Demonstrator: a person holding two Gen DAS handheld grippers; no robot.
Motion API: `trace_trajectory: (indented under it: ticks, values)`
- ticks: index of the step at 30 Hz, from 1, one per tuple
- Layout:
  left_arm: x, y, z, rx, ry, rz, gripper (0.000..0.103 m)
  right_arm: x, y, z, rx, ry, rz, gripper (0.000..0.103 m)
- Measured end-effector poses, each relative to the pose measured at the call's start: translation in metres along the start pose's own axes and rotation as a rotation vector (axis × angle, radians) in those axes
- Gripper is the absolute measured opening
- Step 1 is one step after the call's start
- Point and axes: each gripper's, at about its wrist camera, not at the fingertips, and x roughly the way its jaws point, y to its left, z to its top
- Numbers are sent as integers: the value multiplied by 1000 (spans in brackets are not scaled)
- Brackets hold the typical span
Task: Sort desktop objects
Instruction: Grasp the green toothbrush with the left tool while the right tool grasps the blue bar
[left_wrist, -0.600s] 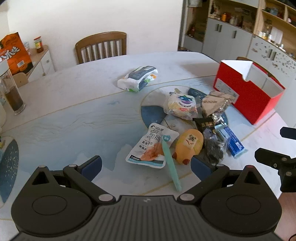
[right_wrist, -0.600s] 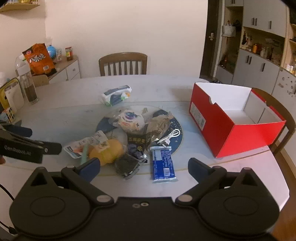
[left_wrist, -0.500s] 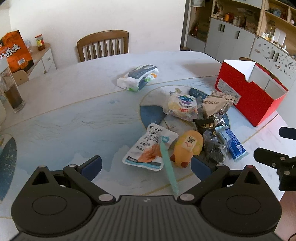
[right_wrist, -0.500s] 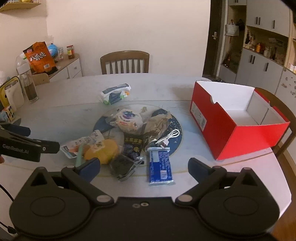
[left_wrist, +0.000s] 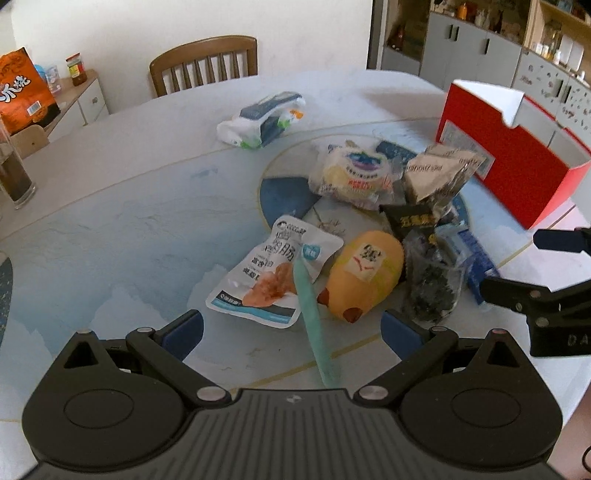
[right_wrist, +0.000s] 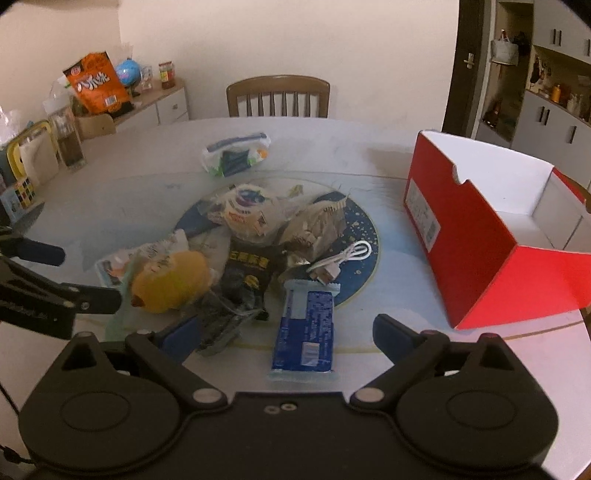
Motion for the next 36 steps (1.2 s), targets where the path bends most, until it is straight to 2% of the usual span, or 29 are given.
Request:
trace_trajectory:
  ticks: [5, 9, 11, 13, 15, 21, 27, 34, 36]
  values:
    - [15, -6, -8, 14, 32, 50, 102, 24, -6, -6, -25, 45, -12, 84]
    - [18, -4, -11, -2, 11, 49, 97, 36, -11, -9, -16, 61, -9, 84]
    - [19, -3, -12, -14, 10, 47, 92, 40, -12, -9, -16, 68, -3, 83]
    - [21, -4, -14, -14, 21, 51, 79, 43, -13, -9, -15, 74, 1, 83]
    - [23, -5, -16, -15, 32, 43, 71, 46, -14, -8, -16, 82, 6, 81]
    - [25, -7, -18, -32, 29, 29, 55, 50, -16, -8, -6, 85, 11, 76]
    - [24, -12, -16, -27, 19, 10, 35, 50, -19, -6, -3, 72, 0, 64]
    - [24, -8, -16, -68, 24, 18, 27, 49, -17, -5, -8, 71, 1, 49]
    - [23, -7, -16, -73, 25, 10, 20, 48, -17, -5, -6, 72, 0, 44]
